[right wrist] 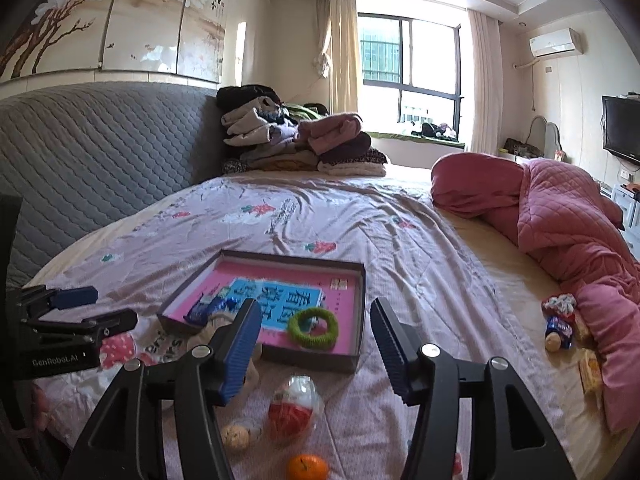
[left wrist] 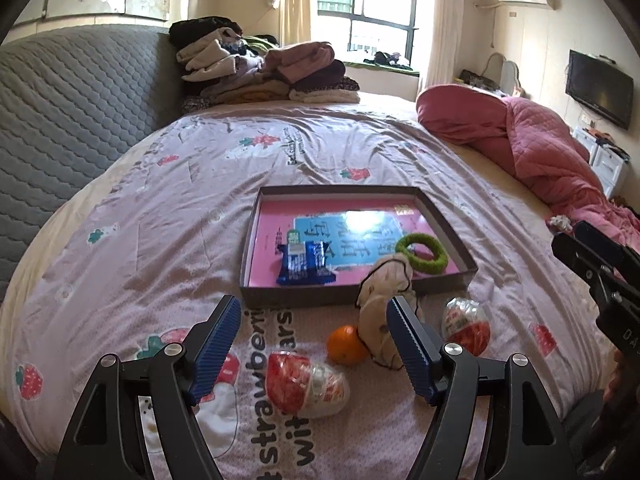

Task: Organize objects
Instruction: 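Withdraw both tools from the tray back toward the remaining objects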

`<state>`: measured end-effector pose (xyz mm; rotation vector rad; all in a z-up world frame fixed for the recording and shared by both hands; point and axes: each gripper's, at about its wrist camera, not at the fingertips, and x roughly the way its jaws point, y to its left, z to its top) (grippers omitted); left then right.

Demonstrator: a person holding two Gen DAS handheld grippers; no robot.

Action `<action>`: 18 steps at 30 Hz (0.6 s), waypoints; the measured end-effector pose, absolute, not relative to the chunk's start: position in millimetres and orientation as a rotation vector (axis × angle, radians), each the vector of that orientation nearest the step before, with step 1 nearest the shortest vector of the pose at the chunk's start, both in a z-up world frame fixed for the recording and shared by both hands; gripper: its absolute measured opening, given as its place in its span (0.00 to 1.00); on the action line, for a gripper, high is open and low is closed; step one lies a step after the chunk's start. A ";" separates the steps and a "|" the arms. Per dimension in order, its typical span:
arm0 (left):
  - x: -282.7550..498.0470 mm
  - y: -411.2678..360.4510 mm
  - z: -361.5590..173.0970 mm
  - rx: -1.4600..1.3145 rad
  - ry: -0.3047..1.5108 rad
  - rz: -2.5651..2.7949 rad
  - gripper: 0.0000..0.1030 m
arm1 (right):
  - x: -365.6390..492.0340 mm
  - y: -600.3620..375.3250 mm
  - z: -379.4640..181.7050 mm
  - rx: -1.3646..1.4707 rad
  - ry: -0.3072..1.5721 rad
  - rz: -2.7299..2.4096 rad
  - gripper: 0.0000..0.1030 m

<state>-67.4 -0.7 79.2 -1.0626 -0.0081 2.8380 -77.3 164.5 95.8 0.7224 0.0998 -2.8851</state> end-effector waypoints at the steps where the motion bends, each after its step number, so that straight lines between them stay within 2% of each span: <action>1: -66.1 -1.0 77.0 -1.061 -0.003 2.840 0.74 | -75.7 165.1 93.4 0.733 0.102 -2.883 0.56; 18: -54.6 -12.9 35.1 -1.198 0.020 2.806 0.74 | -45.7 164.1 49.0 0.909 0.135 -2.873 0.56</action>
